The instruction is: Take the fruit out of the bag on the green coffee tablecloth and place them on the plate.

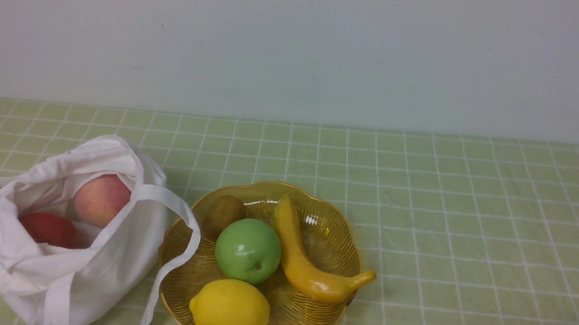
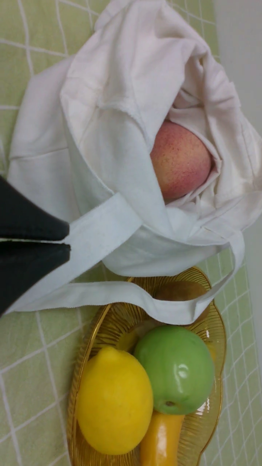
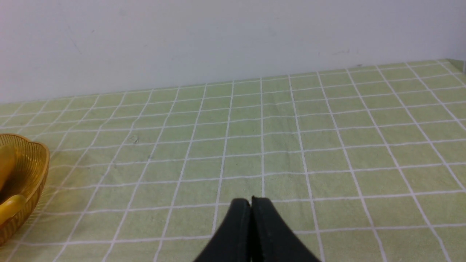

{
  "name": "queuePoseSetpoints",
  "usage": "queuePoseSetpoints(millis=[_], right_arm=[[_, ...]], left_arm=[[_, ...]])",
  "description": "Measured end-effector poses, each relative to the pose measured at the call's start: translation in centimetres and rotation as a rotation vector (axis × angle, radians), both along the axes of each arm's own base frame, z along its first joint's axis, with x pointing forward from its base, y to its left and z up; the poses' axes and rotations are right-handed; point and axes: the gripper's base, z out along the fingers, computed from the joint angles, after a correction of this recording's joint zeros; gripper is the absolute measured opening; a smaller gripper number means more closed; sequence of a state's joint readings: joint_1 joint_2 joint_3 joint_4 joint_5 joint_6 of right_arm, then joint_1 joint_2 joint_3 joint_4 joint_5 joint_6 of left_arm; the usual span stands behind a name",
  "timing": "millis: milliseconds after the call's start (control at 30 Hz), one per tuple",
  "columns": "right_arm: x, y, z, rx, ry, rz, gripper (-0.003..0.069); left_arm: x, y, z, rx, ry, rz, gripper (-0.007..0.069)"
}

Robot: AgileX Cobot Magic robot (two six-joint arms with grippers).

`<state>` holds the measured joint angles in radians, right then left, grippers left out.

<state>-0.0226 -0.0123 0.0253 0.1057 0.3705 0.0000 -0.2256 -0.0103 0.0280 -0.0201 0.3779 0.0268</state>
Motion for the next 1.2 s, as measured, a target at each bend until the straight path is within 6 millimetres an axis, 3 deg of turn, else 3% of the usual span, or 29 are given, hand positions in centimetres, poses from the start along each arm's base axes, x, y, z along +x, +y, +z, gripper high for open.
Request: queuePoseSetpoints(millis=[467,1200], right_arm=[[0.0,0.0,0.0,0.0,0.0,0.0,-0.0015],[0.0,0.0,0.0,0.0,0.0,0.0,-0.0015]], left_arm=[[0.1,1.4,0.0,0.0,0.0,0.266,-0.0008],[0.1,1.5,0.0,0.0,0.003,0.28,-0.0008]])
